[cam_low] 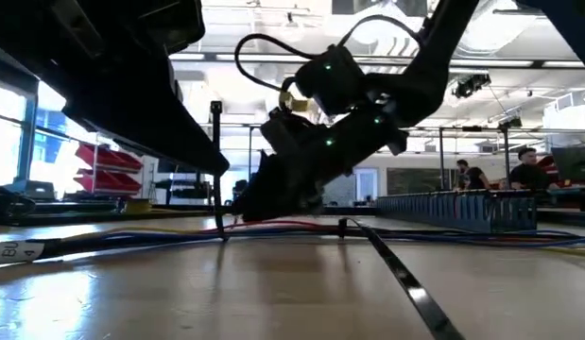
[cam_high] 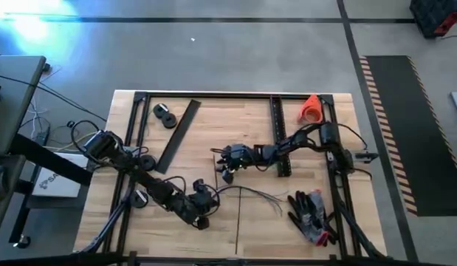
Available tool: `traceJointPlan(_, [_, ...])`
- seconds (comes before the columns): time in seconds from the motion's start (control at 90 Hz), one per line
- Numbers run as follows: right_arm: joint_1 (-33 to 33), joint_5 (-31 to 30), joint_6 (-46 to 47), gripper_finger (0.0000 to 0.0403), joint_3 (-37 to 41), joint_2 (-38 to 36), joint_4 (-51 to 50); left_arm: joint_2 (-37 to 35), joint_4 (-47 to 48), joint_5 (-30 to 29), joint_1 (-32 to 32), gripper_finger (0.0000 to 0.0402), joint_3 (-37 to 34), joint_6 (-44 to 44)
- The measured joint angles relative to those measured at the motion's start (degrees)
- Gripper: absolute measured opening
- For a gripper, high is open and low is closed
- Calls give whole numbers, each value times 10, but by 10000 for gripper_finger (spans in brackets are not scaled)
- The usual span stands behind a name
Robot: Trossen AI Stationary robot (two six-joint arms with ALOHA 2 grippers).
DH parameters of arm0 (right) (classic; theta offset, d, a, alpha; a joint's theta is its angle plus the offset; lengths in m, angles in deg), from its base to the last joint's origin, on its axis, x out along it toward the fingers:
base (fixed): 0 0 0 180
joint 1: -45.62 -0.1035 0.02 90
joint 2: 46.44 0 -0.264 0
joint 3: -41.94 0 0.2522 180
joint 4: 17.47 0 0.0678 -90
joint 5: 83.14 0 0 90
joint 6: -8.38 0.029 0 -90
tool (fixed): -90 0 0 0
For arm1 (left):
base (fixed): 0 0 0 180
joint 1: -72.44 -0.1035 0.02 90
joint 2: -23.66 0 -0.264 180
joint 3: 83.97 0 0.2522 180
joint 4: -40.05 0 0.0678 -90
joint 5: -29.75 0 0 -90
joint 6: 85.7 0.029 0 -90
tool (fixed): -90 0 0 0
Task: Ziptie cables
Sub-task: Wrap the black zip tie on the cables
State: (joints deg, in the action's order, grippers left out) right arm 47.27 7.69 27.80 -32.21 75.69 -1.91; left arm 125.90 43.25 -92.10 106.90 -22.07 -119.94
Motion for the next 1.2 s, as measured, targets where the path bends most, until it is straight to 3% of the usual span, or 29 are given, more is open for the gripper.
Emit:
traceJointPlan(0.211, [26, 12, -4, 172, 1, 0, -11, 0, 1, 6, 0, 0, 0, 5])
traceJointPlan(0.444, [39, 91, -34, 172, -18, 33, 25, 0, -1, 8, 0, 0, 0, 15])
traceJointPlan(0.622, [37, 120, -52, 165, -37, 61, 33, 0, 3, 9, 0, 0, 0, 15])
traceJointPlan(1.011, [31, 172, -81, 37, -36, 56, 23, 0, 5, 9, 0, 0, 0, 15])
traceJointPlan(1.078, [25, 163, -105, 11, -34, 45, 7, 0, 4, 3, 0, 0, 0, 10])
traceJointPlan(1.2, [4, 106, -163, 2, -32, 11, -31, -3, 5, 1, -1, 0, 0, -10])
